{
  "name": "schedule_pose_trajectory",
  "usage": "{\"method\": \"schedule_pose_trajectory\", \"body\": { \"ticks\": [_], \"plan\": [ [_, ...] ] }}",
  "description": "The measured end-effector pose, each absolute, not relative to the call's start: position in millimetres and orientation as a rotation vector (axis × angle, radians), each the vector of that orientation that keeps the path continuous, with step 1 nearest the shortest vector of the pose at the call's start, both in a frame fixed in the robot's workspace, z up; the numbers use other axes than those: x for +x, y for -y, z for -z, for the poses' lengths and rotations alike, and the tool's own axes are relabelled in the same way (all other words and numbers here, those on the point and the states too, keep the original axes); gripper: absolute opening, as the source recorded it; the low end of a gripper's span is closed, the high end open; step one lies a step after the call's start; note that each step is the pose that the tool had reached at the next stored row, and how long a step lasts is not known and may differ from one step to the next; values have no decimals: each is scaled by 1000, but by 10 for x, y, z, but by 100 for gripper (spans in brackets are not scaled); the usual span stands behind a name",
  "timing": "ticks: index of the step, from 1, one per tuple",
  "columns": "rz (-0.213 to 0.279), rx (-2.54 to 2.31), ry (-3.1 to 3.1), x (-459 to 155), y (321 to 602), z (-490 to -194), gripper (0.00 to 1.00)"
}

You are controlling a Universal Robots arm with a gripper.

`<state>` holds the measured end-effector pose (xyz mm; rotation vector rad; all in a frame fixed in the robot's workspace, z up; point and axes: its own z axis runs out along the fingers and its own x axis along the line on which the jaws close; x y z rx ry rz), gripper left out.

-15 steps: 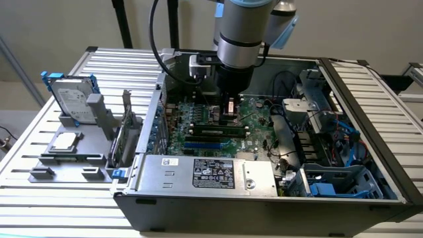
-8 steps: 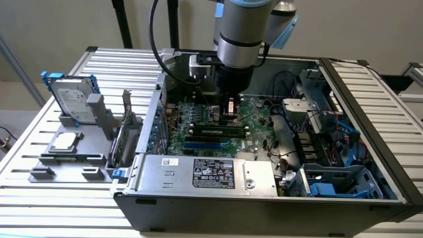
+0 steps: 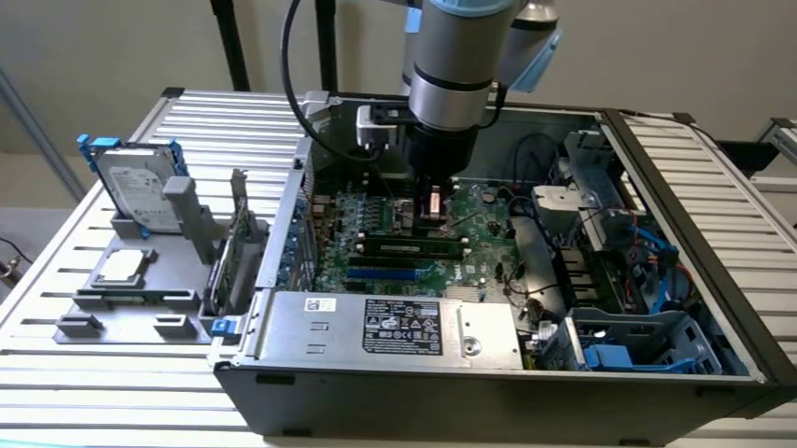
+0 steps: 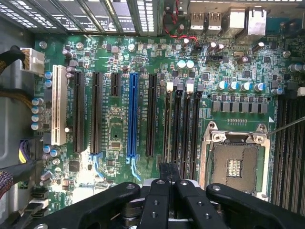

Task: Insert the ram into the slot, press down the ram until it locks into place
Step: 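Press down the ram until it locks into place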

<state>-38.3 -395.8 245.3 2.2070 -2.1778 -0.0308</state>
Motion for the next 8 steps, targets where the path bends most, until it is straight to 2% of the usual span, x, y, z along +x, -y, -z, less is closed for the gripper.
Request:
{"method": "schedule_pose_trajectory", "body": {
  "ticks": [8],
  "plan": [
    [31, 2207, 2178, -389, 3941, -2387, 10]
  ]
}}
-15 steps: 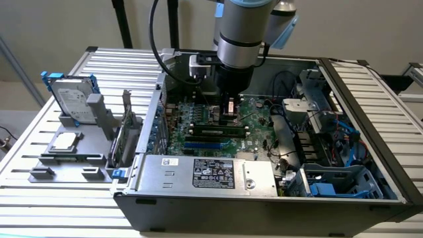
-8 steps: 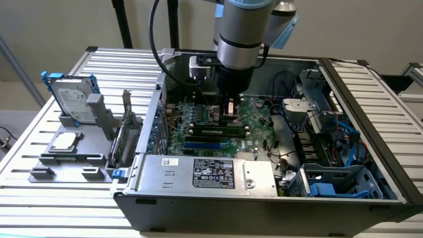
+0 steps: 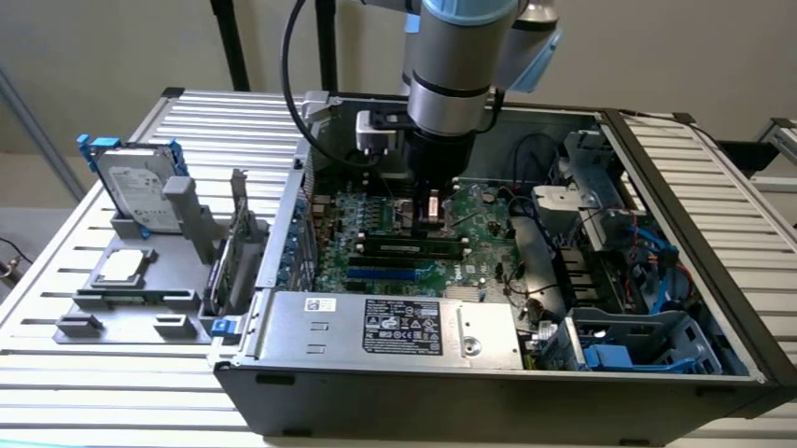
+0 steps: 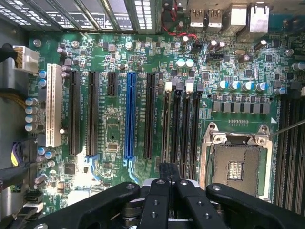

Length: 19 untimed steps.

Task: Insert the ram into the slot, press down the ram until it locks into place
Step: 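Press down the ram until it locks into place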

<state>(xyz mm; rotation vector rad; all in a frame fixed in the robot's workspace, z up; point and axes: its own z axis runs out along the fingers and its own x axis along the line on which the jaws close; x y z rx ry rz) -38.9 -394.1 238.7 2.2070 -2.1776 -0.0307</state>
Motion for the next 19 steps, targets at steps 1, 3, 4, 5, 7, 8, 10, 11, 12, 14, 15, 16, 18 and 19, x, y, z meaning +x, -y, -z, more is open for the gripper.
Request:
{"method": "schedule_pose_trajectory", "body": {
  "ticks": [1, 3, 4, 5, 7, 8, 10, 11, 12, 14, 15, 16, 18, 19],
  "plan": [
    [31, 2207, 2178, -390, 3940, -2379, 10],
    [31, 2207, 2178, -391, 3939, -2363, 10],
    [31, 2207, 2178, -392, 3938, -2354, 10],
    [31, 2207, 2178, -392, 3938, -2346, 10],
    [31, 2207, 2178, -393, 3937, -2330, 10],
    [31, 2207, 2178, -393, 3937, -2321, 10],
    [30, 2207, 2177, -394, 3938, -2304, 10],
    [30, 2206, 2177, -394, 3939, -2296, 10],
    [30, 2206, 2177, -394, 3939, -2285, 10],
    [30, 2206, 2177, -395, 3938, -2259, 10],
    [30, 2207, 2177, -396, 3938, -2249, 10],
    [30, 2207, 2178, -396, 3938, -2245, 10],
    [30, 2207, 2178, -396, 3939, -2253, 10],
    [31, 2208, 2179, -395, 3936, -2281, 10]
  ]
}}
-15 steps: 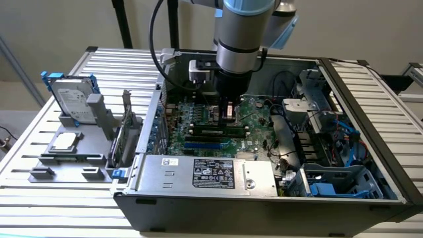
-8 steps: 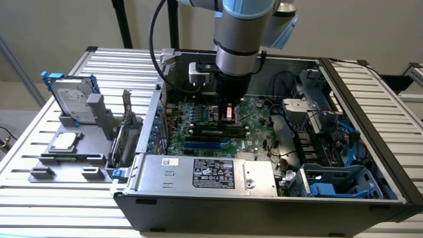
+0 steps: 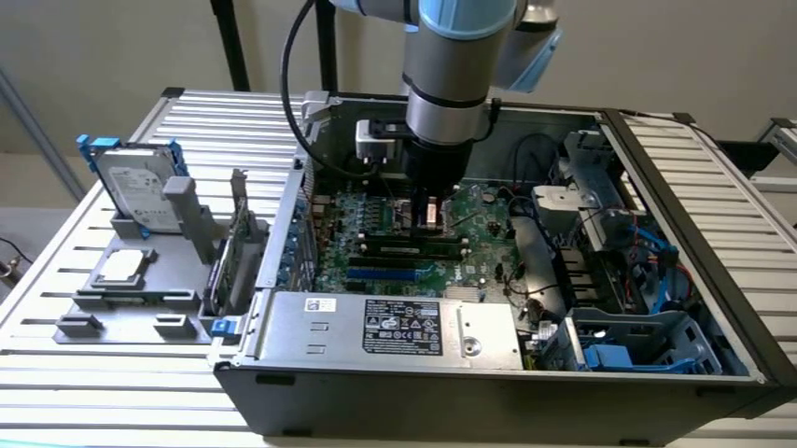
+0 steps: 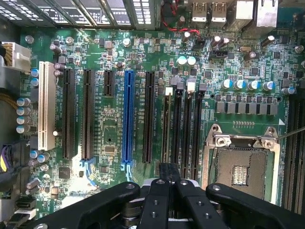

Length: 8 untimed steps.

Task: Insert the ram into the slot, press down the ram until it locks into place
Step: 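Press down the ram until it locks into place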

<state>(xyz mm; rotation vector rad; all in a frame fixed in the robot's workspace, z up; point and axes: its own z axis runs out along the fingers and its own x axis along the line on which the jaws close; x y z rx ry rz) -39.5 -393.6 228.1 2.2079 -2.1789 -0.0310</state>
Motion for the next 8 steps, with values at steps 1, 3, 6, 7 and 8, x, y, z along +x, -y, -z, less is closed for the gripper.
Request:
{"method": "schedule_pose_trajectory", "body": {
  "ticks": [1, 3, 6, 7, 8],
  "plan": [
    [31, 2208, 2179, -395, 3936, -2323, 10],
    [31, 2207, 2178, -396, 3937, -2417, 10],
    [32, 2207, 2178, -395, 3937, -2555, 10],
    [32, 2207, 2178, -395, 3937, -2597, 10],
    [32, 2207, 2178, -396, 3937, -2638, 10]
  ]
}}
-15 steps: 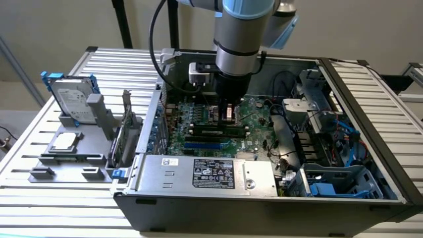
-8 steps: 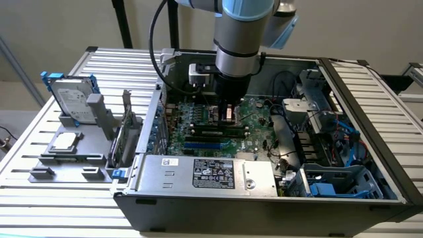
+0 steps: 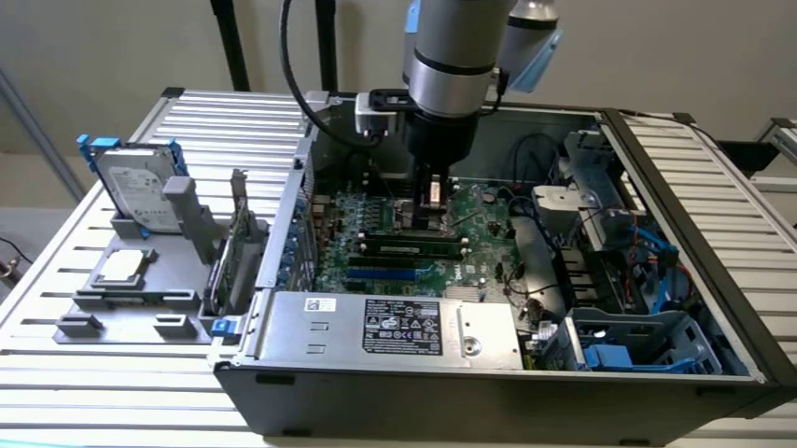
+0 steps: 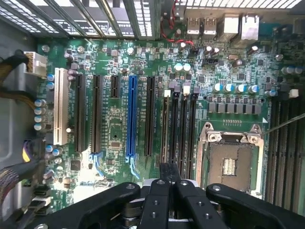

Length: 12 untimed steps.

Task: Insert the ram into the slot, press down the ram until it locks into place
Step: 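Press down the ram until it locks into place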

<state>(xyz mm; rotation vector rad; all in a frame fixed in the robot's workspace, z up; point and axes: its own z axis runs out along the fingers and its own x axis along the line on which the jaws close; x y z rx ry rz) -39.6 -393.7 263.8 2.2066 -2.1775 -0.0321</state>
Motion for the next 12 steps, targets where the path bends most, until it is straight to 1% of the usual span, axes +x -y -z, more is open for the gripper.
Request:
{"method": "schedule_pose_trajectory", "body": {
  "ticks": [3, 12],
  "plan": [
    [32, 2207, 2178, -395, 3937, -2704, 10],
    [32, 2207, 2177, -395, 3937, -2707, 10]
  ]
}}
